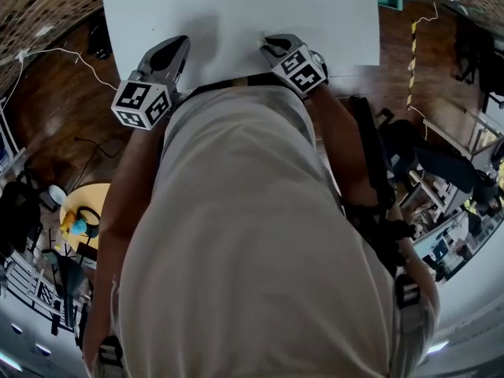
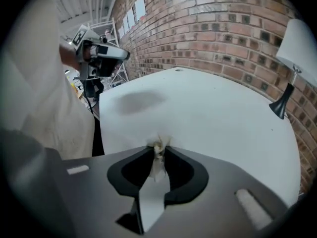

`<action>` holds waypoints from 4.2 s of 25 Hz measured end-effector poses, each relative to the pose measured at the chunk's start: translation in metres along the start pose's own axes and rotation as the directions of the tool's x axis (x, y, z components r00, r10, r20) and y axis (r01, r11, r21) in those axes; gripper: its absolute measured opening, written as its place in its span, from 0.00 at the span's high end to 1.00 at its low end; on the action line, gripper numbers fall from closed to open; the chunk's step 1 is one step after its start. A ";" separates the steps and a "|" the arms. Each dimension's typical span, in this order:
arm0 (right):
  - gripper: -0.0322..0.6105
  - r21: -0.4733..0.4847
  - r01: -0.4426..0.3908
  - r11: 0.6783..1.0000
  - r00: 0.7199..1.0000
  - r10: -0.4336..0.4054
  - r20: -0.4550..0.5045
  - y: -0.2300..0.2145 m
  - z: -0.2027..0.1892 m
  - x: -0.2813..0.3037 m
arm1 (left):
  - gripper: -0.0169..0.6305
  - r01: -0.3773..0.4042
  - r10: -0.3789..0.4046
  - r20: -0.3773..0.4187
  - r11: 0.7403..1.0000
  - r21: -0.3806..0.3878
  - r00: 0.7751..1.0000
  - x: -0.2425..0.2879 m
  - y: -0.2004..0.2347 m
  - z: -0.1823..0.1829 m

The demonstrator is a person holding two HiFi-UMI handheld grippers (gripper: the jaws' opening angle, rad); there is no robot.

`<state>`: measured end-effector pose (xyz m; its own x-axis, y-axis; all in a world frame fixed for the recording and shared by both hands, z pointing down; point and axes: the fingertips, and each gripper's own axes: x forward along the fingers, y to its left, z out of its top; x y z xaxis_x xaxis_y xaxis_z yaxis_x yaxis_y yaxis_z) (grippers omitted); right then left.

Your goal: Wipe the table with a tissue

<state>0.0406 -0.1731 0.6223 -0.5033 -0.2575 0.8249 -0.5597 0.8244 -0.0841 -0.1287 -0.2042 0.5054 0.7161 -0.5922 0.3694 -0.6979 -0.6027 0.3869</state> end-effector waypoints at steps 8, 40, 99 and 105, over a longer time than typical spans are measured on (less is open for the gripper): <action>0.83 0.033 0.064 0.997 0.997 -0.063 -0.042 -0.059 -0.047 -0.032 | 0.96 0.023 -0.023 -0.019 1.000 0.006 1.000 0.045 -0.033 0.006; 0.83 0.000 0.055 0.998 0.997 -0.055 0.054 -0.268 -0.010 -0.037 | 0.96 -0.159 0.158 -0.028 0.985 -0.063 0.987 0.125 -0.062 0.019; 0.84 -0.178 0.046 0.983 0.996 -0.030 0.089 -0.221 0.014 -0.015 | 0.96 -0.255 0.257 0.030 0.965 -0.059 0.966 0.122 -0.092 0.025; 0.84 -0.100 0.064 0.993 0.992 -0.053 0.113 -0.223 0.028 -0.018 | 0.96 -0.207 0.210 0.045 0.976 -0.061 0.977 0.114 -0.076 0.027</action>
<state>0.1561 -0.3659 0.6107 -0.5444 -0.3558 0.7596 -0.5223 0.8524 0.0249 0.0058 -0.2399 0.4954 0.5524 -0.7291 0.4041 -0.8295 -0.4329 0.3529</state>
